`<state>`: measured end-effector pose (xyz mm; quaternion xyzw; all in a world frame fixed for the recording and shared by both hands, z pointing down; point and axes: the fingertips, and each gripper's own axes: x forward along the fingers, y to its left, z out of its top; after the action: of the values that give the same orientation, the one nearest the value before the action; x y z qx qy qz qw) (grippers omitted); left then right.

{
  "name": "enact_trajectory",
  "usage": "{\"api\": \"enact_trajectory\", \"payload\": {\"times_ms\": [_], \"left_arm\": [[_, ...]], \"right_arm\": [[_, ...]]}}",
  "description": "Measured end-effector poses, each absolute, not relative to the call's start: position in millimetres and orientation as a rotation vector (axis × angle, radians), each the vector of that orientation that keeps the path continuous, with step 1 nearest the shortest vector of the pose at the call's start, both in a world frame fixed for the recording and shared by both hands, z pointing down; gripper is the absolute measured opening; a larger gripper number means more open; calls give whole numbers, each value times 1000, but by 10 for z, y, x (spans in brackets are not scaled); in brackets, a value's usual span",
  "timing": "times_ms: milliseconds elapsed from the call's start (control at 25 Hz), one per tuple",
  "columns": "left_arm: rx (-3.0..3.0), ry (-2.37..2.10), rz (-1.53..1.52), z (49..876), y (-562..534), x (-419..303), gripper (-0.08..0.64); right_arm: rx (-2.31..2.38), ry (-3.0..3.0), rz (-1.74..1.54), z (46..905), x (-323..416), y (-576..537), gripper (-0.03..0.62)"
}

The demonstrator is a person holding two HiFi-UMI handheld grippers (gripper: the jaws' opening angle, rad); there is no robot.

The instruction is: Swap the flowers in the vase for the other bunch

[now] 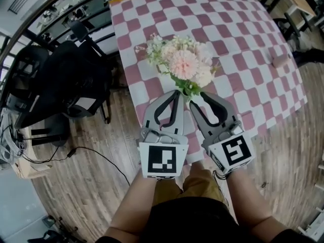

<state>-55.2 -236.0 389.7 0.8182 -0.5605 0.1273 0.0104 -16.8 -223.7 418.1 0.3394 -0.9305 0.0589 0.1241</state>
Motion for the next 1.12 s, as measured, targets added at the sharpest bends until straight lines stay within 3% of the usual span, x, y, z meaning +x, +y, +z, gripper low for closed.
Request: {"api": "enact_trajectory", "payload": {"times_ms": [1120], "left_arm": [[2637,-1825,353,3038,-1975,-472,10]], "right_arm": [[1020,-2795,-97,3057,16,-1943,121]]}}
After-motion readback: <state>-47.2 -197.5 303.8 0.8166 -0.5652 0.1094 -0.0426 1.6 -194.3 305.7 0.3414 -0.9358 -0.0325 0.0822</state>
